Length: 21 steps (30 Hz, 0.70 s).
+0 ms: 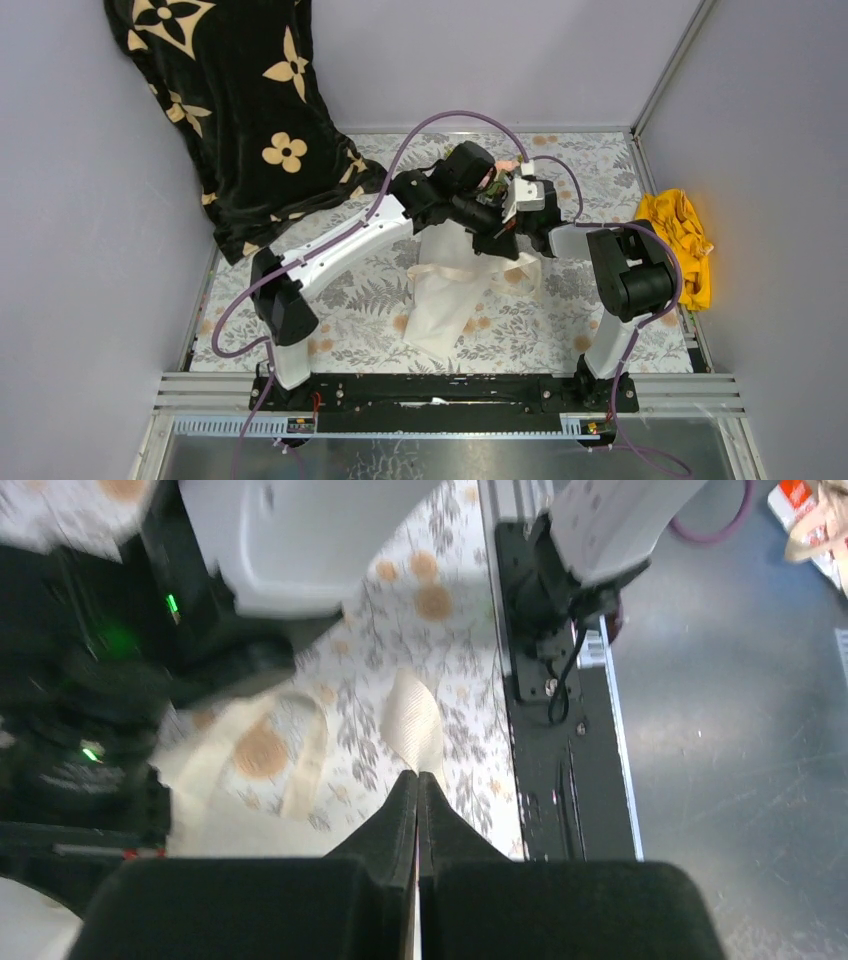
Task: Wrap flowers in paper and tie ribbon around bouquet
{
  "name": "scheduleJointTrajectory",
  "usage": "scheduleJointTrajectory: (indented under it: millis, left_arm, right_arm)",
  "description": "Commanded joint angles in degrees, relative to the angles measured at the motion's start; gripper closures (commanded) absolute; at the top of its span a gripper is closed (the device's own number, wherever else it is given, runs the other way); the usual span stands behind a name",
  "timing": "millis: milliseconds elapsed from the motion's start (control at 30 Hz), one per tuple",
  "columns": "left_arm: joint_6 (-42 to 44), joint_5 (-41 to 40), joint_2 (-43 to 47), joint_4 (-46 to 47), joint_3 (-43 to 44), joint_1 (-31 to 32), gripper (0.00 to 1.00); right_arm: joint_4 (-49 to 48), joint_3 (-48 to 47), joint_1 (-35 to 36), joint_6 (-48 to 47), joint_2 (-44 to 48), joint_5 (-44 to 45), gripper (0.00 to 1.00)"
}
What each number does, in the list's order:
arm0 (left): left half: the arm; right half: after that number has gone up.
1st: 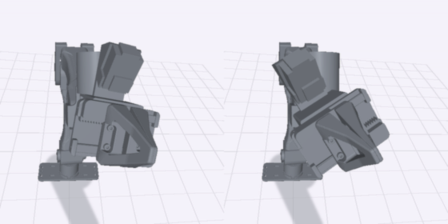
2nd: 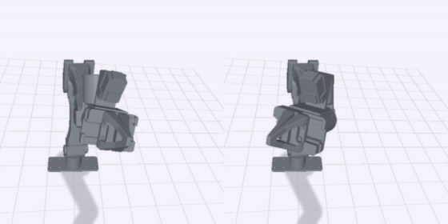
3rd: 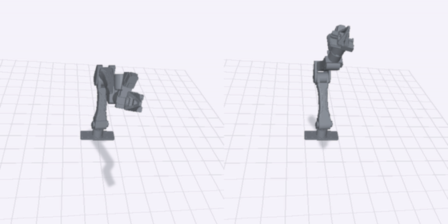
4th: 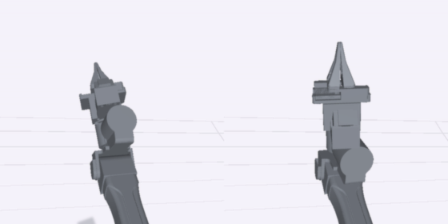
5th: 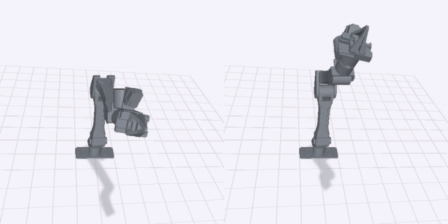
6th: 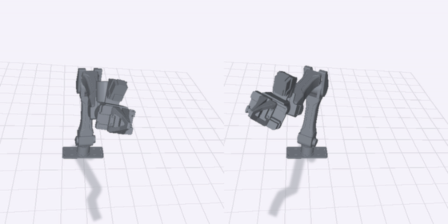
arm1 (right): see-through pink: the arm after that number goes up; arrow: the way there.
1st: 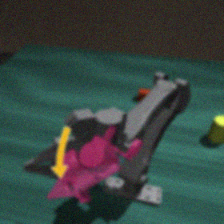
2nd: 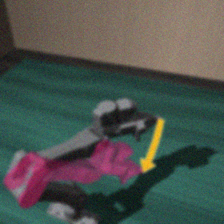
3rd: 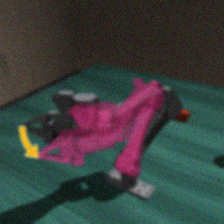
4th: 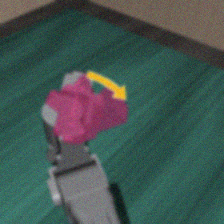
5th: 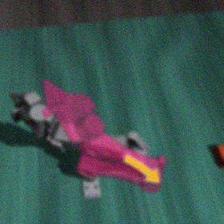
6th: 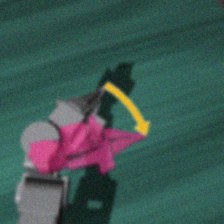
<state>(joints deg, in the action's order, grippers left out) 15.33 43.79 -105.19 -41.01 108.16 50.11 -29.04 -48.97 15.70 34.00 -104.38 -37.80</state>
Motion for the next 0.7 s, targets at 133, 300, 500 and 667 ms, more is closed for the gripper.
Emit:
scheduleJointTrajectory:
  millis: [133,300,500,667]
  left_arm:
    - [-12.3,4.2,-2.6,18.4,-14.3,-11.8,1.00]
    - [-20.1,6.6,-4.8,31.6,-21.6,-17.4,1.00]
    - [-25.4,7.0,-7.4,39.6,-24.8,-21.3,1.00]
    - [-31.5,6.2,-9.0,46.7,-26.2,-23.8,1.00]
  right_arm:
    - [-4.7,0.0,0.2,-1.4,0.5,-4.3,0.89]
    - [-7.4,0.8,0.2,0.1,-0.8,-4.5,0.78]
    - [-9.6,1.7,0.0,1.1,-2.0,-5.2,0.64]
    - [-15.8,5.0,-0.4,3.7,-2.1,-6.5,0.57]
